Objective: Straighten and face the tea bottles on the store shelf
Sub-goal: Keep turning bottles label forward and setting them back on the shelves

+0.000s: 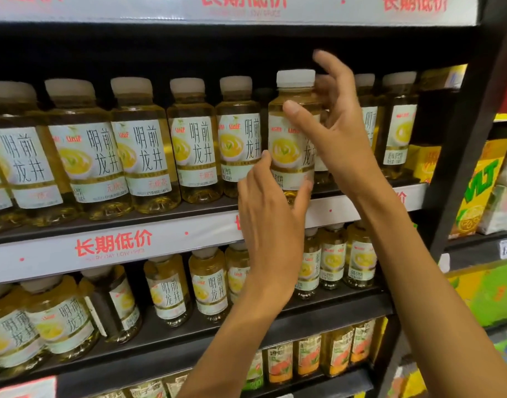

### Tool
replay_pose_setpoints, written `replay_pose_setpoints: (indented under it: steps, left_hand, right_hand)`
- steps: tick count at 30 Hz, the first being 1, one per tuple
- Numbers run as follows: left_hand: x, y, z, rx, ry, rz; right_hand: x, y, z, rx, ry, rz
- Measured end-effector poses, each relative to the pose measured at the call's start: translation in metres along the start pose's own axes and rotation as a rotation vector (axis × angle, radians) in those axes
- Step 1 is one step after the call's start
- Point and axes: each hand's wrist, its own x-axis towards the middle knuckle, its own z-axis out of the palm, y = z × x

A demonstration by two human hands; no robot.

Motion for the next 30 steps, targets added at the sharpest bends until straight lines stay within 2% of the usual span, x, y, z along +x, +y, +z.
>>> replay_pose_setpoints:
  steps: [3,11,17,22,25,30]
  left_hand:
    - [0.003,0.004,0.001,0.137,0.044,0.027]
    - [0.002,0.013,0.006,0.129,0.077,-0.029]
    - [0.002,0.018,0.015,0.291,0.117,-0.061]
    - [0.000,0.025,0.025,0.317,0.169,-0.096]
    - [-0.001,0.028,0.030,0.364,0.205,-0.093]
    - [0.000,0.027,0.035,0.460,0.168,-0.113]
  right_hand:
    - [-0.001,-0.001,0.002,-0.014,0.064,-0.021]
    - [0.002,0.003,0.002,-0.116,0.115,-0.094]
    - [0.009,0.017,-0.016,-0.120,-0.020,-0.146]
    - [0.017,0.024,-0.022,-0.250,-0.194,-0.195]
    - [0.017,0.026,-0.021,-0.365,-0.161,-0.260]
    - [0.020,0.030,-0.021,-0.617,-0.036,-0.373]
